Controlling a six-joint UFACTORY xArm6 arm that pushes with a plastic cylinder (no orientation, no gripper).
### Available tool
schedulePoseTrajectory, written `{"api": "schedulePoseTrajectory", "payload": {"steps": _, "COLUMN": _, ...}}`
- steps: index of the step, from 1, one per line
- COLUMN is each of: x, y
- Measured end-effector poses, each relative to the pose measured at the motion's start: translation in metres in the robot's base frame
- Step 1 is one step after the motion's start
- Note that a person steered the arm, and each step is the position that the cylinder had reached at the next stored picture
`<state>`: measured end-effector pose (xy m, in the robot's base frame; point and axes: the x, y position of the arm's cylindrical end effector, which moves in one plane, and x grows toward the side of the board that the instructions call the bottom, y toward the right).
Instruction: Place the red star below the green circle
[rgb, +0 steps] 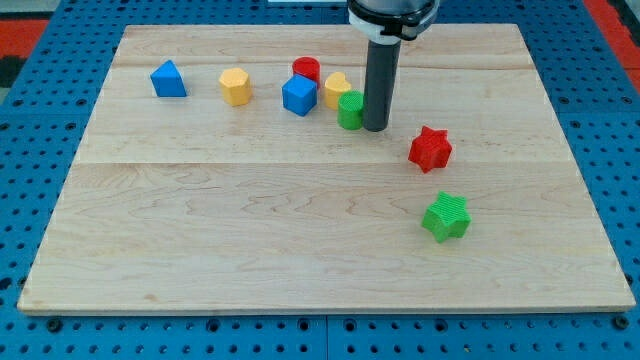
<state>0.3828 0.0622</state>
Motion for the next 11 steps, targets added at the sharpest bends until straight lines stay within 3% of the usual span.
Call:
{"api": "schedulePoseTrajectory", "payload": {"steps": 3, "x": 0.001, "y": -0.051}}
{"api": "schedulePoseTrajectory", "payload": {"steps": 4, "x": 0.024, "y": 0.008}}
{"api": "schedulePoseTrajectory", "payload": {"steps": 5, "x": -0.019, "y": 0.057}}
{"api": "schedulePoseTrajectory", "payload": {"steps": 6, "x": 0.018, "y": 0.104}}
{"api": "schedulePoseTrajectory", "payload": {"steps": 7, "x": 0.070, "y": 0.090}}
{"api": "schedulePoseTrajectory", "payload": {"steps": 8, "x": 0.068, "y": -0.005}}
{"api": "schedulePoseTrajectory", "payload": {"steps": 9, "x": 0.065, "y": 0.001}}
{"api": "schedulePoseTrajectory", "payload": {"steps": 10, "x": 0.082, "y": 0.086}}
{"api": "schedulePoseTrajectory", "payload": {"steps": 11, "x": 0.051, "y": 0.111}}
